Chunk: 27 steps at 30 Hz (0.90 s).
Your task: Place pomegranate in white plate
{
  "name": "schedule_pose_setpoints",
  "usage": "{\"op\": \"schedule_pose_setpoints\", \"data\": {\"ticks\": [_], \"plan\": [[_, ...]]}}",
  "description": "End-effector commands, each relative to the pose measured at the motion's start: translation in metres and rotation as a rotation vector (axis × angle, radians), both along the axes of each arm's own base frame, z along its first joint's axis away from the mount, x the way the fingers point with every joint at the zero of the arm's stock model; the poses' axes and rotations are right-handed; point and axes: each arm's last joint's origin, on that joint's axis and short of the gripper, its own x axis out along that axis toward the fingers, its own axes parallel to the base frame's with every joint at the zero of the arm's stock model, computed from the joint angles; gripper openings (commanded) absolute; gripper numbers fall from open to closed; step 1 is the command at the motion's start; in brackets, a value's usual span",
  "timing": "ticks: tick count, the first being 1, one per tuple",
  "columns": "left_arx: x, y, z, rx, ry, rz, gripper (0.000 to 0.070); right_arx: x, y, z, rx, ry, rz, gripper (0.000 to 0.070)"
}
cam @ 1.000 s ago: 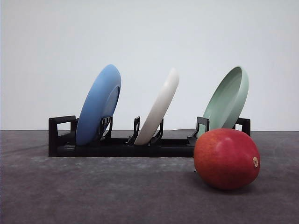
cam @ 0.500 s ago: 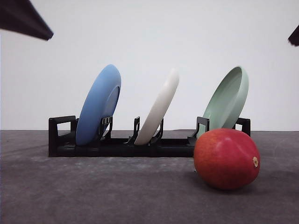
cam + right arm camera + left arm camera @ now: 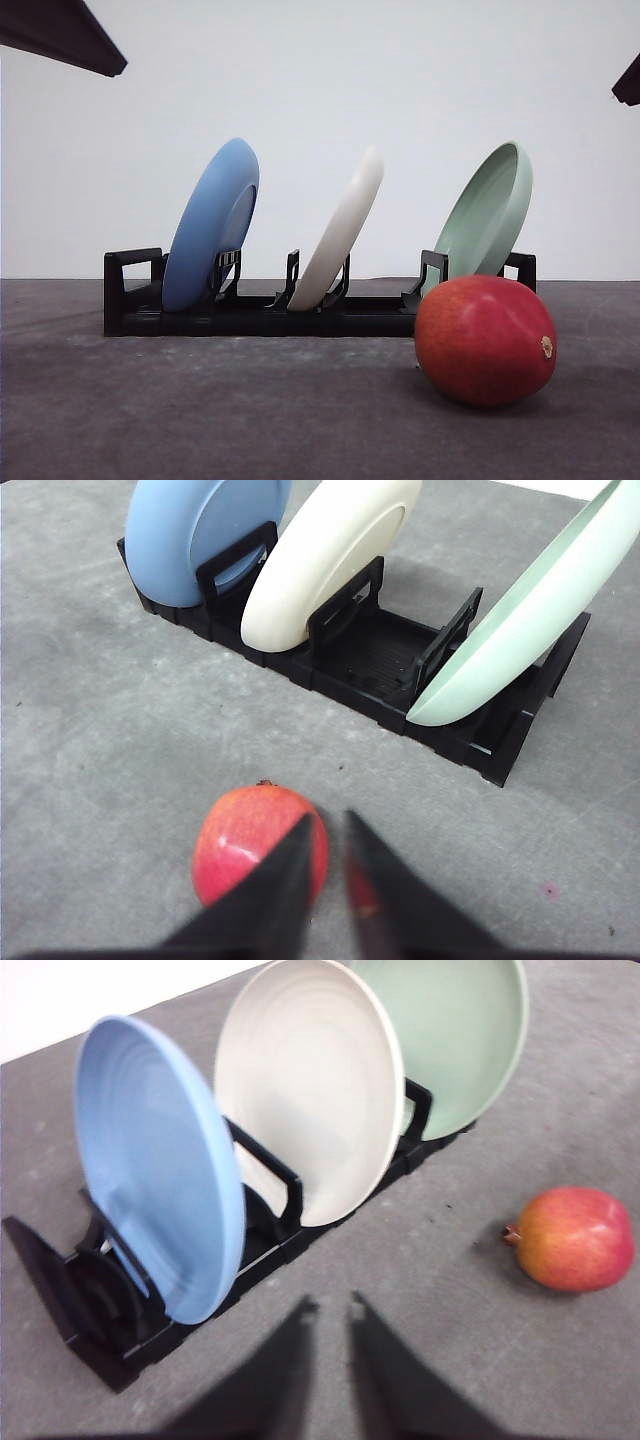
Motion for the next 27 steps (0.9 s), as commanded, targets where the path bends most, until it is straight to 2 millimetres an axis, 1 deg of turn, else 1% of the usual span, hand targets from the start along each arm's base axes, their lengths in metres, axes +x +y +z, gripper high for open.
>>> {"op": "schedule_pose_setpoints", "data": {"ticks": [1,3,8,13,19,23,27], "plan": [[0.001,-0.002,0.008,0.004,-0.046,-0.019,0.0386,0.0,0.001,0.005,0.003,-0.022,0.01,0.0374],[0.0,-0.003,0.009,0.0,-0.053,-0.027,0.039,0.0,0.001,0.005,0.003,-0.022,0.01,0.0386],[-0.001,-0.01,0.012,-0.022,-0.093,-0.062,0.0385,0.0,0.001,0.005,0.004,-0.024,0.01,0.0386],[0.003,-0.024,0.016,-0.058,-0.156,-0.108,0.0376,0.0,0.001,0.005,0.007,-0.021,0.008,0.0386],[0.02,-0.054,0.009,-0.067,-0.204,-0.083,0.0352,0.0,0.001,0.005,0.017,-0.012,0.003,0.0386],[0.035,-0.078,0.002,-0.092,-0.183,-0.07,0.0352,0.0,0.001,0.005,0.023,-0.008,-0.001,0.0386],[0.05,-0.104,-0.005,-0.079,-0.15,-0.061,0.0353,0.0,0.001,0.005,0.023,-0.008,-0.001,0.0386]]}}
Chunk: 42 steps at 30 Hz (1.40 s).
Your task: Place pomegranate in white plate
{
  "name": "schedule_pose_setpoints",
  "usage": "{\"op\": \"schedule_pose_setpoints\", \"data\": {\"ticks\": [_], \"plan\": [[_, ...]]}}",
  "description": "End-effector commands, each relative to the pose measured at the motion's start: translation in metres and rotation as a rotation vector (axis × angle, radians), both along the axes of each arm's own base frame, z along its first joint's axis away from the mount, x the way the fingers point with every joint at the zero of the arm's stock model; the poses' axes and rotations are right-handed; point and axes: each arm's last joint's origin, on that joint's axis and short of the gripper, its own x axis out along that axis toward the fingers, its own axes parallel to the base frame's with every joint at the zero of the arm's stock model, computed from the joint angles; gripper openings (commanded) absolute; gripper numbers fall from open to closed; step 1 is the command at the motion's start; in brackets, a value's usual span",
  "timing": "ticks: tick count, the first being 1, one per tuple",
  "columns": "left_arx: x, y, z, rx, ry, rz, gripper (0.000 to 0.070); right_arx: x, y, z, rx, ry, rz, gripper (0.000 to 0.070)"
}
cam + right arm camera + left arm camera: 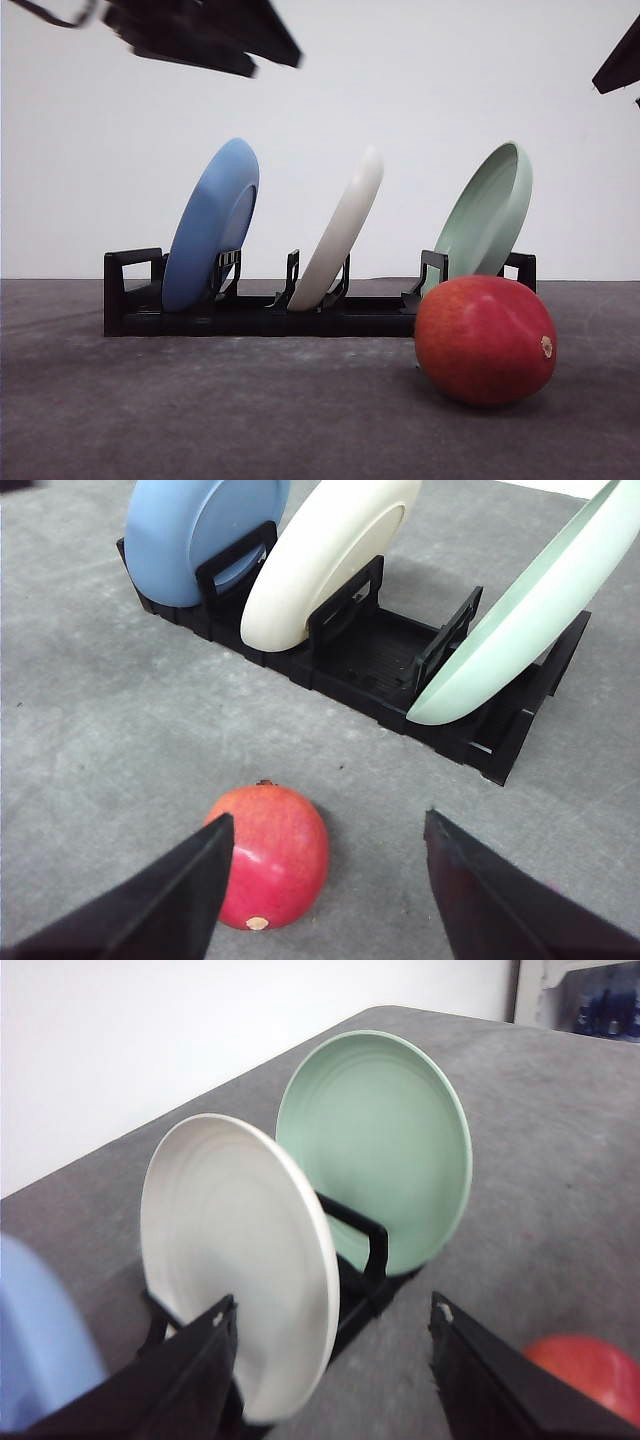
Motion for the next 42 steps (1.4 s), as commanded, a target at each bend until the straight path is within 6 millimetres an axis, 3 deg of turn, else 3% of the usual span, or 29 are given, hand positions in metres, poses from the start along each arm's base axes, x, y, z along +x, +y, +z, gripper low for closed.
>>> {"op": "schedule_pose_setpoints", "data": {"ticks": [1,16,26,28,31,33,42], "plan": [[0.007,-0.013,0.0,-0.008,0.015,0.0,0.0353,0.0,0.001,0.005,0.016,-0.012,0.002,0.0386],[0.08,-0.091,-0.017,0.157,0.303,0.113,0.0353,0.0,0.001,0.005,0.015,-0.012,0.002,0.0386],[0.091,-0.099,-0.023,0.201,0.299,0.179,0.0346,0.0,0.001,0.005,0.012,-0.015,0.002,0.0386],[0.091,-0.099,-0.023,0.2,0.299,0.179,0.0298,0.0,0.001,0.005,0.012,-0.015,0.002,0.0386],[0.091,-0.099,-0.023,0.2,0.299,0.179,0.0085,0.0,0.001,0.005,0.012,-0.015,0.002,0.0386],[0.091,-0.099,-0.023,0.199,0.3,0.177,0.0005,0.0,0.001,0.005,0.012,-0.015,0.002,0.0386],[0.091,-0.1,-0.022,0.117,0.362,0.222,0.0,0.0,0.001,0.005,0.013,-0.014,0.002,0.0386]]}}
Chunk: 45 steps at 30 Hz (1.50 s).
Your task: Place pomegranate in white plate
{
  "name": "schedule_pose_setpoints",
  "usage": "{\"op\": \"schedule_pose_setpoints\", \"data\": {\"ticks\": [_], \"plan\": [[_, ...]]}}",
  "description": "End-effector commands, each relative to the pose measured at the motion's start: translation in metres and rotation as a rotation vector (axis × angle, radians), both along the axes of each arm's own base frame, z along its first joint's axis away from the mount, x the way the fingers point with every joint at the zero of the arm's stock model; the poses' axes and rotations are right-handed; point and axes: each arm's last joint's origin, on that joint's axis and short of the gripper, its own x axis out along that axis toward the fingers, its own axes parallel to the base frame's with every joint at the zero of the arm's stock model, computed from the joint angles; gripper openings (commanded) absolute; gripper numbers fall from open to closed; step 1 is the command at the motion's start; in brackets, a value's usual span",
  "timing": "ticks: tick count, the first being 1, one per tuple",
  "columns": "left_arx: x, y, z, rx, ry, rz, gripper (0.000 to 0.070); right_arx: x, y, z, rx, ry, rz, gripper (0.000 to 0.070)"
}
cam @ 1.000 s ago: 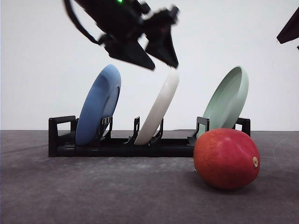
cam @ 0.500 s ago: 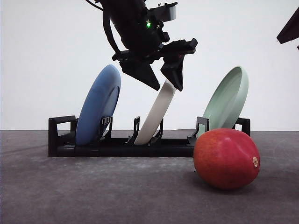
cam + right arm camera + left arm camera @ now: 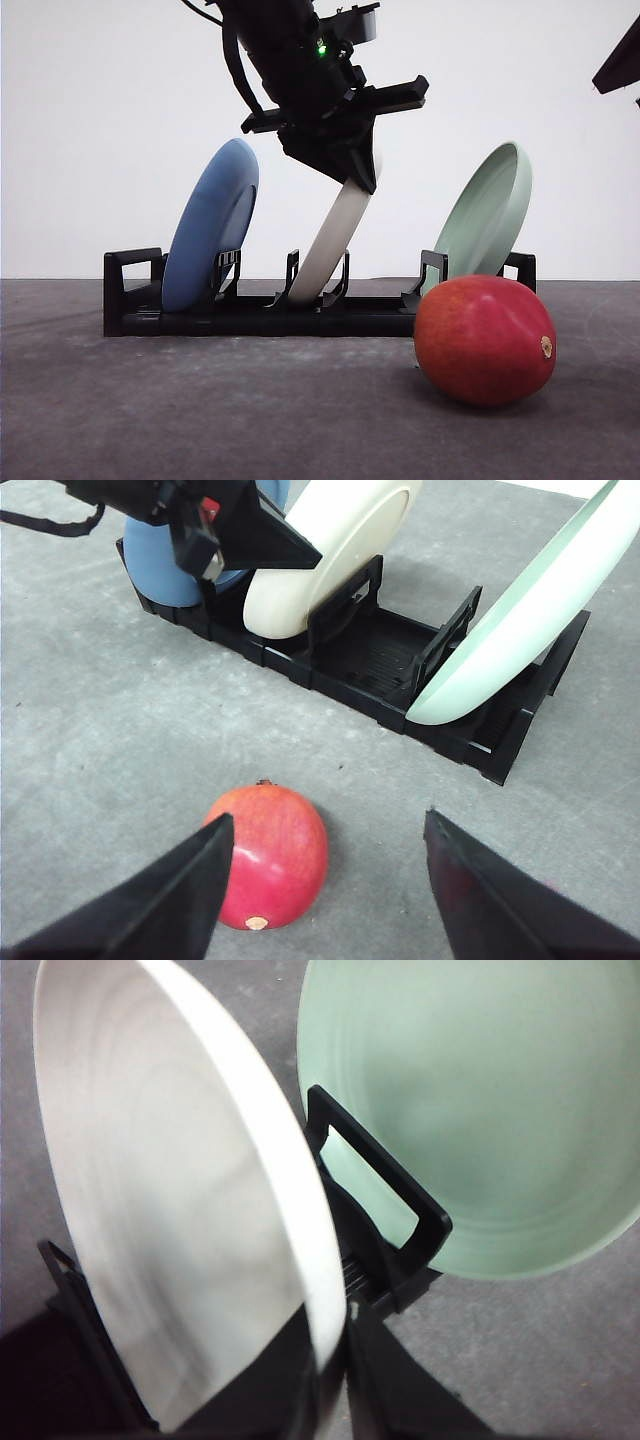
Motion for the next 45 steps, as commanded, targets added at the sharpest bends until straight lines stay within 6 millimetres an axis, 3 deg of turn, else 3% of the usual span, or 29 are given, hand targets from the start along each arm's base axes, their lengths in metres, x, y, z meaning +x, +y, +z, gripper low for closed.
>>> {"op": "schedule_pose_setpoints", "data": {"ticks": [1,10,21,34,39,45], "plan": [[0.003,-0.007,0.003,-0.04,0.006,0.027,0.0,0.0,0.001,0.005,0.013,-0.014,0.003,0.0386],[-0.001,-0.003,0.027,-0.132,-0.008,0.019,0.0,0.0,0.001,0.005,0.013,-0.014,0.003,0.0386],[-0.012,0.018,0.065,-0.346,0.073,-0.066,0.0,0.0,0.001,0.005,0.014,-0.013,0.003,0.0386],[-0.047,0.039,0.097,-0.51,0.173,-0.231,0.0,0.0,0.001,0.005,0.017,-0.009,0.0,0.0386],[-0.07,0.059,0.094,-0.657,0.072,-0.242,0.0,0.0,0.001,0.004,0.018,0.003,-0.002,0.0386],[-0.107,0.094,0.071,-0.777,-0.048,-0.269,0.0,-0.001,0.0,0.003,0.015,0.01,-0.002,0.0386]]}}
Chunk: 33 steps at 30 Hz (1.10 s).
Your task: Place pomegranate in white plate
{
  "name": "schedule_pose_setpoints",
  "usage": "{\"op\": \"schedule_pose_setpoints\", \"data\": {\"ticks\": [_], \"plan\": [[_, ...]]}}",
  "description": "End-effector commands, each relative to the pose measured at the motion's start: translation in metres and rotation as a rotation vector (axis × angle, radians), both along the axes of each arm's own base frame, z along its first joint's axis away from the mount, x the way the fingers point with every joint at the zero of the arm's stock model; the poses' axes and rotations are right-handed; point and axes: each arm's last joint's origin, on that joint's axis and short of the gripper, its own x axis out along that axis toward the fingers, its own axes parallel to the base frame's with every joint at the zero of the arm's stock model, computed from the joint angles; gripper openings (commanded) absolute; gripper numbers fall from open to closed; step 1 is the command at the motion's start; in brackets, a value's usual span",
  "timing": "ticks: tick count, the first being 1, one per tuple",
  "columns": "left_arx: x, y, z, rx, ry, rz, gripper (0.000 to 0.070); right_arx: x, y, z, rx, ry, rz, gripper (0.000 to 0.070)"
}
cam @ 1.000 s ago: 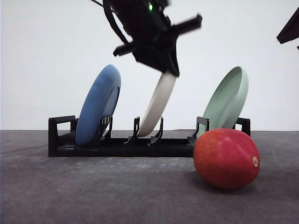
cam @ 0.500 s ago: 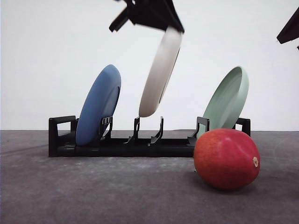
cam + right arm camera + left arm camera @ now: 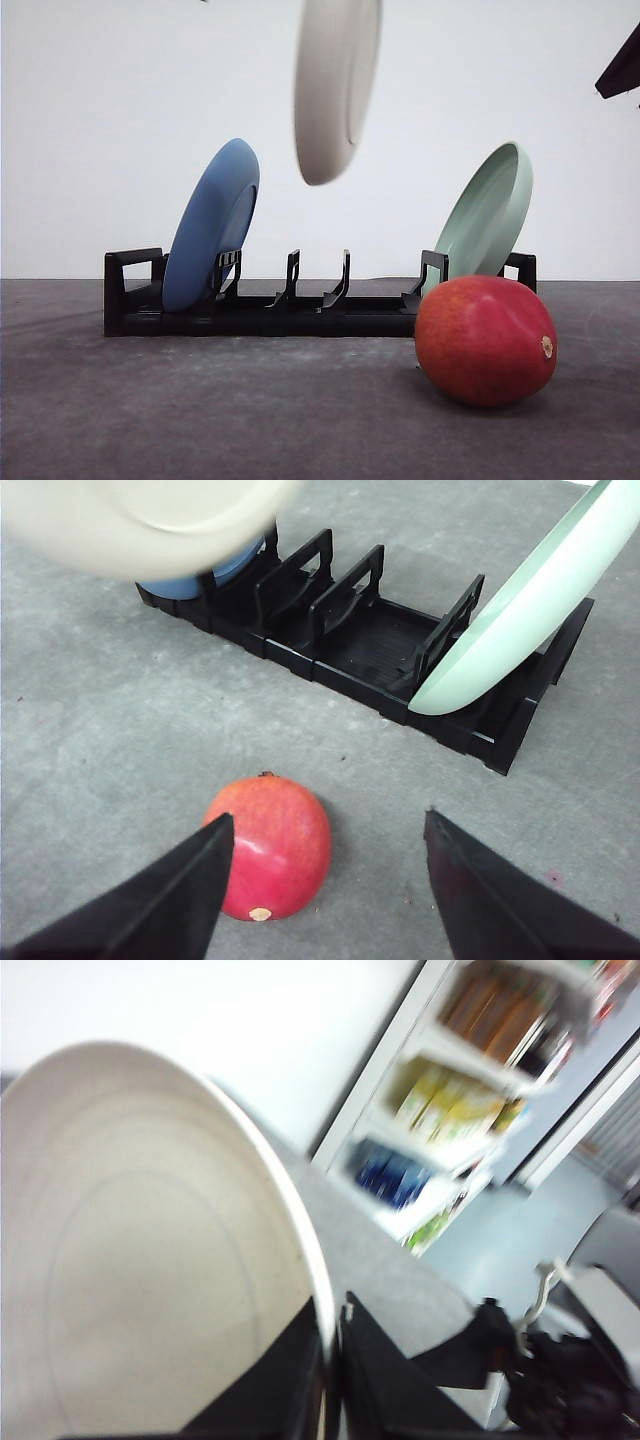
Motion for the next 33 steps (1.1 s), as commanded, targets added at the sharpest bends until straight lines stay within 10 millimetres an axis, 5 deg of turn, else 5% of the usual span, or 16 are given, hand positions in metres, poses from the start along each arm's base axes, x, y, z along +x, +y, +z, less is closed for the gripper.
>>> {"op": "schedule_pose_setpoints", "data": {"ticks": [1,13,33], "plan": [[-0.009,0.005,-0.008,-0.034,-0.014,-0.006,0.0,0.0,0.001,0.004,0.015,-0.009,0.002,0.0386],[-0.055,0.047,-0.067,-0.056,-0.098,-0.031,0.0,-0.001,0.0,0.002,0.008,0.019,0.0,0.0386],[-0.063,0.03,-0.105,0.434,-0.434,-0.183,0.0,-0.003,0.0,-0.001,0.027,0.08,-0.022,0.0386]]}}
